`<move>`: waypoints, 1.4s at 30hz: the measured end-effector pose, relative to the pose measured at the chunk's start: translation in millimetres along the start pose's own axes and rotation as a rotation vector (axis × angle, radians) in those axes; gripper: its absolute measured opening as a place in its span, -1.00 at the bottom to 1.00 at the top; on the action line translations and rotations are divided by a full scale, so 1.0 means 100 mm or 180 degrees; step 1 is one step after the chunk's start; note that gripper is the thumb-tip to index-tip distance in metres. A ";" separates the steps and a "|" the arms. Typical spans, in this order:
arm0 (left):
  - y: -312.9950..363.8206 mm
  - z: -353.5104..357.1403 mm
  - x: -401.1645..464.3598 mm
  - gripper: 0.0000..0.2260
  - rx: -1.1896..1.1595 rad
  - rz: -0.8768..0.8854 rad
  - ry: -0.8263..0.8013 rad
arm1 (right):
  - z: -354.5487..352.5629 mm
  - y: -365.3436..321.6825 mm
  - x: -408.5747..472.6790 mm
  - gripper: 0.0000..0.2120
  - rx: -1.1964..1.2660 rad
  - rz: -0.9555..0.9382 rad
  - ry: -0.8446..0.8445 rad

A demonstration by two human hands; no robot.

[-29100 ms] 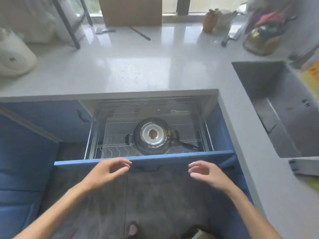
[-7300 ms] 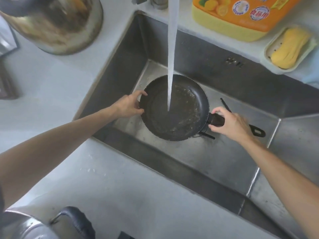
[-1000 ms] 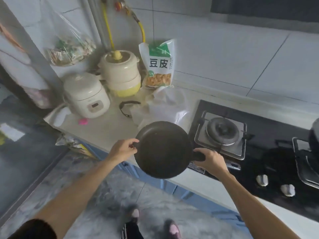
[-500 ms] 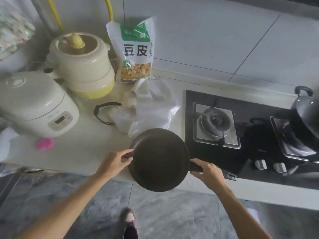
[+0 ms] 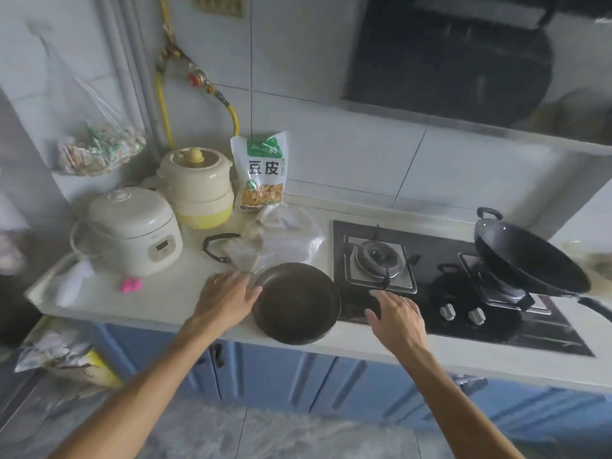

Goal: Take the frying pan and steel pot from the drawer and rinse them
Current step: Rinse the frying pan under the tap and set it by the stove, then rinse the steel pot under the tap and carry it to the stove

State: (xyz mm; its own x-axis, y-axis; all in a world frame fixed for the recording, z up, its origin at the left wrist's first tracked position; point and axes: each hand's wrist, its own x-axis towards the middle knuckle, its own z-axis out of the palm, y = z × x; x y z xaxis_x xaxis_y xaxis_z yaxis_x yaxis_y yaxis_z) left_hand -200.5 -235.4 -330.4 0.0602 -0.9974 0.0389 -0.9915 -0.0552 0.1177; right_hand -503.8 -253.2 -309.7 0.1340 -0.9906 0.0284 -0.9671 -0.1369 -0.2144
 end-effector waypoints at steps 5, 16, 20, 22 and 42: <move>0.58 -1.49 -0.81 -0.62 -0.0676 0.0241 0.0964 | -1.41 -0.27 -0.75 -0.68 0.0135 -0.0362 0.1590; 1.17 -3.67 -1.78 -0.41 -0.0028 -0.0055 0.2509 | -3.55 -0.98 -1.98 -0.55 0.0002 -0.0386 0.2555; 1.08 -3.89 -1.88 -0.48 -0.0325 -0.0477 0.2279 | -3.80 -0.94 -2.12 -0.54 -0.0127 0.0058 0.2626; 1.09 -3.94 -1.95 -0.45 -0.0443 -0.0567 0.2212 | -3.85 -0.95 -2.16 -0.54 -0.0119 0.0178 0.2617; 1.89 -3.65 -1.62 -0.51 -0.0452 0.0435 0.1987 | -3.60 -0.34 -2.35 -0.55 -0.0224 0.0580 0.2678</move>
State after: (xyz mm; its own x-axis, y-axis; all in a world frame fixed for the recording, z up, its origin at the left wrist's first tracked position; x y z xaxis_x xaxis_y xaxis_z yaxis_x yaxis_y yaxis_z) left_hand -355.6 -67.3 47.7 0.0326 -0.7786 0.6266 -0.9727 0.1195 0.1990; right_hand -580.4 -15.7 42.1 -0.2024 -0.6648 0.7190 -0.9728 0.0519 -0.2259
